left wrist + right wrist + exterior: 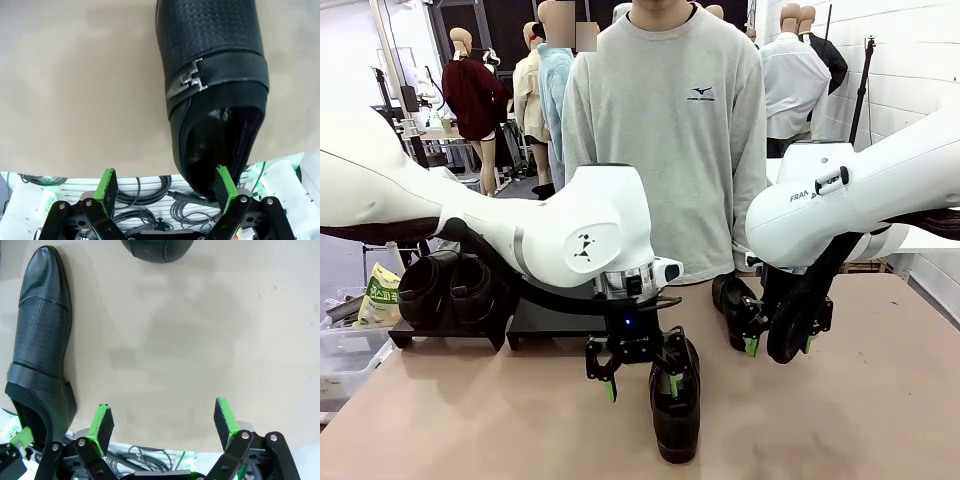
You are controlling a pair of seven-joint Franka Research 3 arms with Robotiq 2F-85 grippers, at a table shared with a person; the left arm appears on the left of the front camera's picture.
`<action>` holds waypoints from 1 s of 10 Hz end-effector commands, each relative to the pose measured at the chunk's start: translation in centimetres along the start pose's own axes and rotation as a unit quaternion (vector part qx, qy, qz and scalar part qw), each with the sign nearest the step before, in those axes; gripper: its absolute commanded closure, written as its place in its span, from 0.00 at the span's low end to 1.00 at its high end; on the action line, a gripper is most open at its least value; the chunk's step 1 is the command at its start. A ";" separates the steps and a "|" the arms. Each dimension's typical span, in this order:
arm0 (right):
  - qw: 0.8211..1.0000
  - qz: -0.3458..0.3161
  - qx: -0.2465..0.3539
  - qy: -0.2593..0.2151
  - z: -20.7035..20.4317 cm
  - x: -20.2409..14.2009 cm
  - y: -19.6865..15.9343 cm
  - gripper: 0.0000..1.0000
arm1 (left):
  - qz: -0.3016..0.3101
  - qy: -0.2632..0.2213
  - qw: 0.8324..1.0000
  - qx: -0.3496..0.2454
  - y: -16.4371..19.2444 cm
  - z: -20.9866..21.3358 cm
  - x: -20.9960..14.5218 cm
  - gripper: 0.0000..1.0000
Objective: Organize the shoes by placing them on the stand.
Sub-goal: Place the Shoe from the middle of the table onto the Shoes Stand.
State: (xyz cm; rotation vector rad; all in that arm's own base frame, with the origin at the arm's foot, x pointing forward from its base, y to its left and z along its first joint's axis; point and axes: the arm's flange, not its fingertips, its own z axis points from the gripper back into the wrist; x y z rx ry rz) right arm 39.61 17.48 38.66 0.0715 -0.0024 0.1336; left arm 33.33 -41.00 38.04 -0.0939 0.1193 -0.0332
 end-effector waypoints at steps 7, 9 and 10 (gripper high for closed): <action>1.000 0.000 -0.004 -0.001 0.1 0.5 0.1 0.00 | 0.003 0.000 1.000 0.012 -1.7 -3.9 0.6 0.60; 1.000 0.000 -0.004 -0.001 0.1 0.5 0.1 0.00 | 0.001 0.001 1.000 0.008 -1.7 -3.9 0.6 1.00; 1.000 0.000 -0.004 -0.001 0.1 0.5 0.1 0.00 | 0.000 0.004 1.000 0.006 -1.7 -3.9 0.7 1.00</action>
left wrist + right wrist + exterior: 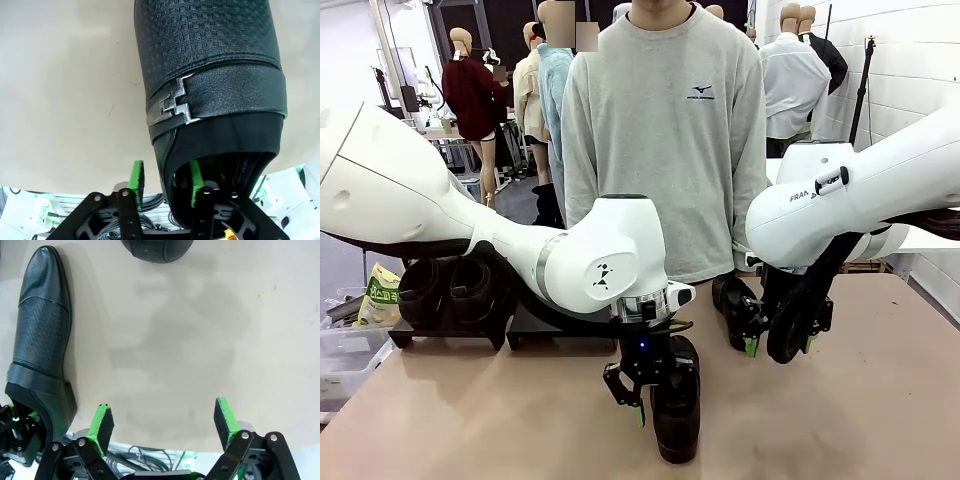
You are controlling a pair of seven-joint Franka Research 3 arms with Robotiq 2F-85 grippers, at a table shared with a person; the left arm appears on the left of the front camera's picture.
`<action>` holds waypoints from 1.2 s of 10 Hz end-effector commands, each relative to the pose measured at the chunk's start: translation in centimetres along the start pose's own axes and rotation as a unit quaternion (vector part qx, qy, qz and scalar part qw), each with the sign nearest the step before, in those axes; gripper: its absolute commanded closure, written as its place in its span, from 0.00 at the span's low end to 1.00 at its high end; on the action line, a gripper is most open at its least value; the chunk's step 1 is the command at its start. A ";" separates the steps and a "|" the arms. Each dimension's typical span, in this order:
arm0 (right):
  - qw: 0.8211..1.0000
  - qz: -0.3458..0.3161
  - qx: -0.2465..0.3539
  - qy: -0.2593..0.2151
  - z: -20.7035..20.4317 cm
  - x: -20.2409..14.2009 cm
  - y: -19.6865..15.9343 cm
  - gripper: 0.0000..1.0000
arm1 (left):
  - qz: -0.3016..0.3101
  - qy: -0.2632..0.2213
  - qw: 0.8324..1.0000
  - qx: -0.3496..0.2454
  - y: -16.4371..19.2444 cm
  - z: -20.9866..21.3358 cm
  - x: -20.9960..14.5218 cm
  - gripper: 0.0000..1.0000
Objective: Organize the shoes by placing them on the stand.
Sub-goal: Place the Shoe from the middle of the table onto the Shoes Stand.
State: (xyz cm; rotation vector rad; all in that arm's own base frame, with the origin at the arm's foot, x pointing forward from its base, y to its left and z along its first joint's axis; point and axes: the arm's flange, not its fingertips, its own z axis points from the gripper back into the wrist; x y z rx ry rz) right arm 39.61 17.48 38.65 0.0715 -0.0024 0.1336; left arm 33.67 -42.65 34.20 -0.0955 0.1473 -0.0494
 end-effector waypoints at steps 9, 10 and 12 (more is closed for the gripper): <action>1.000 0.000 -0.004 -0.001 0.1 0.5 0.1 0.00 | -0.018 0.004 1.000 -0.023 1.1 2.7 -2.0 1.00; 1.000 0.000 -0.004 -0.001 0.1 0.5 0.1 0.00 | -0.017 -0.010 0.999 -0.029 2.8 4.7 -2.8 1.00; 1.000 0.000 -0.004 -0.001 0.1 0.5 0.1 0.00 | 0.046 -0.077 0.995 -0.034 8.4 9.7 -3.4 1.00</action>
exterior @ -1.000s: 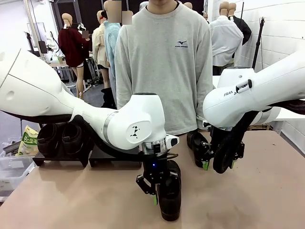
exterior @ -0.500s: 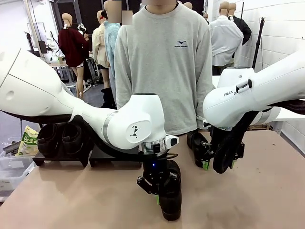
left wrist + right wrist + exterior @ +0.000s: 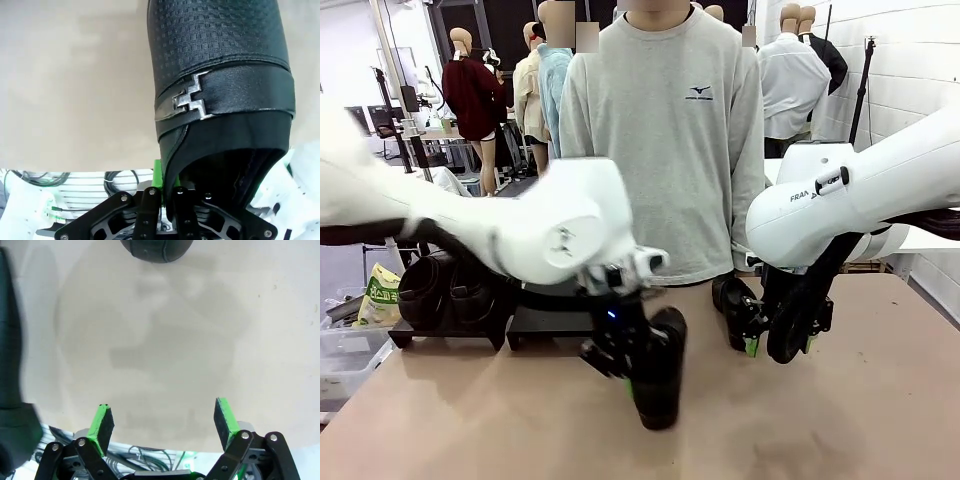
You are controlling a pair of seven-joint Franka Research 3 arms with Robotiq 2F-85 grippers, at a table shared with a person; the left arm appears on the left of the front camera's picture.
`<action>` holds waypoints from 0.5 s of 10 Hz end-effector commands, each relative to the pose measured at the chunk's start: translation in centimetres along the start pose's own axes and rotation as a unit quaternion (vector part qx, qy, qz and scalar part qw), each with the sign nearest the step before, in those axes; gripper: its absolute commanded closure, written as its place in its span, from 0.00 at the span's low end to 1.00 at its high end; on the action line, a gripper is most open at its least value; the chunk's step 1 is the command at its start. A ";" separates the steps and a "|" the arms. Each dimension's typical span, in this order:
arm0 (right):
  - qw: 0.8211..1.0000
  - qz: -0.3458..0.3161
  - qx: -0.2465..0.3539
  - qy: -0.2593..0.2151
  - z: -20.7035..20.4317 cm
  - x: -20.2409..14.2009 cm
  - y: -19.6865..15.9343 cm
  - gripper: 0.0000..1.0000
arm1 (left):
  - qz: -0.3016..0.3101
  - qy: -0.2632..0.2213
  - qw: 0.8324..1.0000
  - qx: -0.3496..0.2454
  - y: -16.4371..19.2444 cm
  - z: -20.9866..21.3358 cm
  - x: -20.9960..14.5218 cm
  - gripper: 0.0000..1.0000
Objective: Organize the shoes by placing them on the stand.
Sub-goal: Place the Shoe from the middle of the table onto the Shoes Stand.
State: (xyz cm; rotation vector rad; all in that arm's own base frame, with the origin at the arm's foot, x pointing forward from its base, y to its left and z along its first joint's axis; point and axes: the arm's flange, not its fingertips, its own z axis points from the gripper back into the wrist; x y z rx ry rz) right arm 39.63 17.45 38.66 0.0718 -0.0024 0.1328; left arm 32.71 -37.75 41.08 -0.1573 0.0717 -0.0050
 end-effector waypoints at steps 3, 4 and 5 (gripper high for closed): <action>1.000 0.000 -0.004 -0.001 0.1 0.4 0.1 0.00 | 0.128 -0.150 0.980 0.034 10.7 7.0 2.9 1.00; 1.000 0.000 -0.004 -0.001 0.1 0.4 0.1 0.00 | 0.143 -0.176 0.973 0.040 12.1 7.5 4.6 1.00; 1.000 0.000 -0.004 -0.001 0.1 0.4 0.1 0.00 | 0.155 -0.189 0.967 0.067 13.6 7.6 7.0 1.00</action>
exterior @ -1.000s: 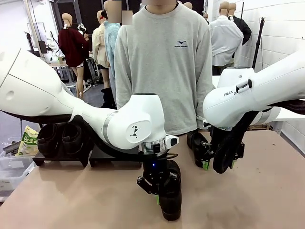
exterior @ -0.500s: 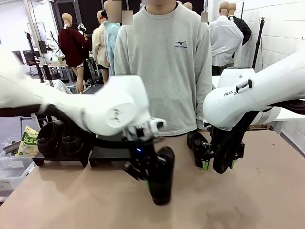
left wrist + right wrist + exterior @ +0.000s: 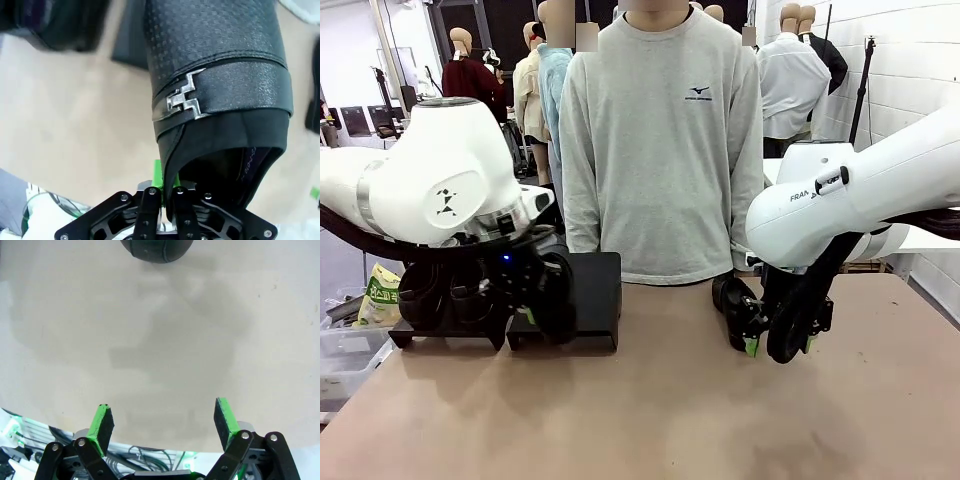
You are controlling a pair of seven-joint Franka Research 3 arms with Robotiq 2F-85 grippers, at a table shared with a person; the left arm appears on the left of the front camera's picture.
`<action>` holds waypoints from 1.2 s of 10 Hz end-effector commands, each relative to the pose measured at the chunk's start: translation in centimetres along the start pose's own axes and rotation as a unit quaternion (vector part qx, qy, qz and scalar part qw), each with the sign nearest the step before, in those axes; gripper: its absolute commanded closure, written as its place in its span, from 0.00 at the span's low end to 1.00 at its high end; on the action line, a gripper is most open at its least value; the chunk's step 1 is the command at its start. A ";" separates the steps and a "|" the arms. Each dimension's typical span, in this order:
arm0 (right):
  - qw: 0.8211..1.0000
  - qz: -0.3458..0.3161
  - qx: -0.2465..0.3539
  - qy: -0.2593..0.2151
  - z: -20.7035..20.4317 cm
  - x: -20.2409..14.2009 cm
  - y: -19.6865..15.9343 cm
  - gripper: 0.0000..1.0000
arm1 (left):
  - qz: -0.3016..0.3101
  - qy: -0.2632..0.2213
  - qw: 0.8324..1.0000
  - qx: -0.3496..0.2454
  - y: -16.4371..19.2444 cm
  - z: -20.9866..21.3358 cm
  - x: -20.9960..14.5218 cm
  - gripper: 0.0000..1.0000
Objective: Organize the shoes by placing them on the stand.
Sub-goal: Place the Shoe from the middle of the table onto the Shoes Stand.
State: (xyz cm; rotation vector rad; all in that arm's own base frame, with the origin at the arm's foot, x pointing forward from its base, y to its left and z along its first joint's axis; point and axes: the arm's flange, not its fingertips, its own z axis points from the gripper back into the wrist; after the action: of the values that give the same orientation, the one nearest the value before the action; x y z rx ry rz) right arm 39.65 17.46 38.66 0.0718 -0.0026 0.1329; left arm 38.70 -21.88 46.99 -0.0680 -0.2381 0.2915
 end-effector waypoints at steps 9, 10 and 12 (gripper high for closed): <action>1.000 0.000 -0.004 -0.001 0.1 0.4 0.1 0.00 | -0.062 -0.091 0.993 0.044 0.6 -3.9 7.7 1.00; 1.000 0.000 -0.004 -0.001 0.1 0.4 0.1 0.00 | -0.111 -0.095 0.988 0.050 0.8 -4.6 8.9 1.00; 1.000 0.000 -0.004 -0.001 0.1 0.4 0.1 0.00 | -0.132 -0.105 0.985 0.037 1.7 -4.9 10.7 1.00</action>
State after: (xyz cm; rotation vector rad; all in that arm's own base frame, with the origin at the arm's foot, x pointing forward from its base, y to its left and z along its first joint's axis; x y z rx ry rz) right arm 39.66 17.48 38.67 0.0719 -0.0027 0.1332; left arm 48.31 -17.69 43.93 0.0919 -0.3972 0.0587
